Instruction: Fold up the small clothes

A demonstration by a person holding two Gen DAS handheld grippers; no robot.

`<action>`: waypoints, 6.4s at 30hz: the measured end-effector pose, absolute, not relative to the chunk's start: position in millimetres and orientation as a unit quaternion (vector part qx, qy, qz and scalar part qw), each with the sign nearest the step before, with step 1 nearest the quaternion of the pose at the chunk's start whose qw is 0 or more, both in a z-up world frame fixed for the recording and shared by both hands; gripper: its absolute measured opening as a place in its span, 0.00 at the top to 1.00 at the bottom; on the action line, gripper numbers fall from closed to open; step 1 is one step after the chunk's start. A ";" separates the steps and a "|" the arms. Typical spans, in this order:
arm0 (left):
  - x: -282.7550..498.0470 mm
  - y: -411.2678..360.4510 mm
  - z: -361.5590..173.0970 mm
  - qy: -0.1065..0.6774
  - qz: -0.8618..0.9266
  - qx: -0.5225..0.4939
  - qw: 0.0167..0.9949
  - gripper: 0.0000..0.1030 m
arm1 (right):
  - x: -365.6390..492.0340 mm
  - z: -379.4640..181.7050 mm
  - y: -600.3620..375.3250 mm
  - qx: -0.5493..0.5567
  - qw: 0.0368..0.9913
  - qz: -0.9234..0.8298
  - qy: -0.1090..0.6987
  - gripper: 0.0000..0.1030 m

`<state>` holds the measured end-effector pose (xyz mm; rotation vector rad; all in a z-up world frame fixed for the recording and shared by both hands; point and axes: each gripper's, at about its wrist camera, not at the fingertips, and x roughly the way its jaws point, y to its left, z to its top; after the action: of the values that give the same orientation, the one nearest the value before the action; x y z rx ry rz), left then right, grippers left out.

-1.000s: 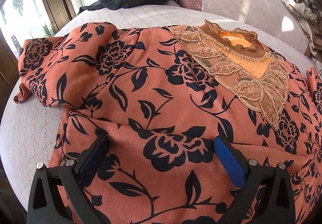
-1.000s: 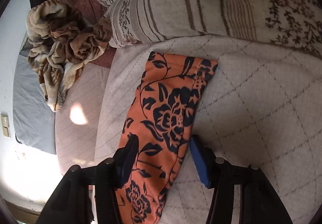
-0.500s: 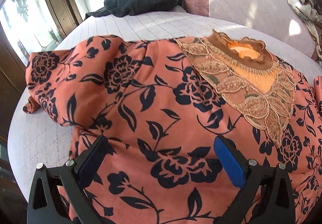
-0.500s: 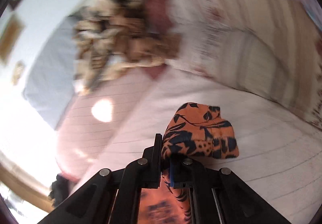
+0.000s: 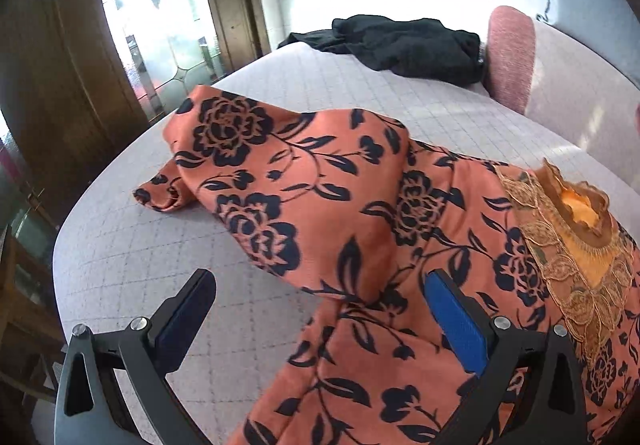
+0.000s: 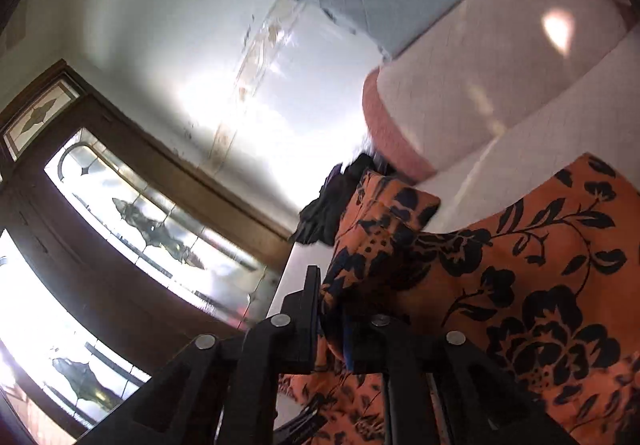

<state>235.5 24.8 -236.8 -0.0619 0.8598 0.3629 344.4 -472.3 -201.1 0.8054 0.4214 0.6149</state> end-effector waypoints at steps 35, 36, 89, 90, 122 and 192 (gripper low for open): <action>274.1 -42.9 -273.7 0.436 -0.014 0.028 0.899 0.96 | 332.4 -309.6 -580.3 0.253 0.906 0.053 0.336 0.65; 274.7 -40.3 -272.6 0.432 -0.011 0.022 0.902 0.97 | 335.5 -311.9 -571.5 0.233 0.908 0.056 0.344 0.65; 246.9 -131.0 -189.2 0.276 -0.196 0.143 0.930 0.80 | 339.5 -302.5 -528.9 0.194 0.924 0.038 0.328 0.49; 233.1 -155.8 -198.6 0.269 -0.215 0.195 0.919 0.70 | 338.6 -300.9 -537.5 0.207 0.923 0.028 0.322 0.49; 315.7 2.1 -274.6 0.489 0.060 0.030 0.870 0.91 | 334.1 -301.9 -432.7 -0.038 0.941 0.128 0.312 0.85; 290.7 -22.3 -237.6 0.406 -0.018 0.002 0.914 0.64 | 296.1 -270.3 -616.9 0.205 0.948 0.032 0.240 0.90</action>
<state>290.7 -22.3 -237.6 0.0049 0.8355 -0.0361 296.1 -616.9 -270.3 0.4164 0.4881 0.0660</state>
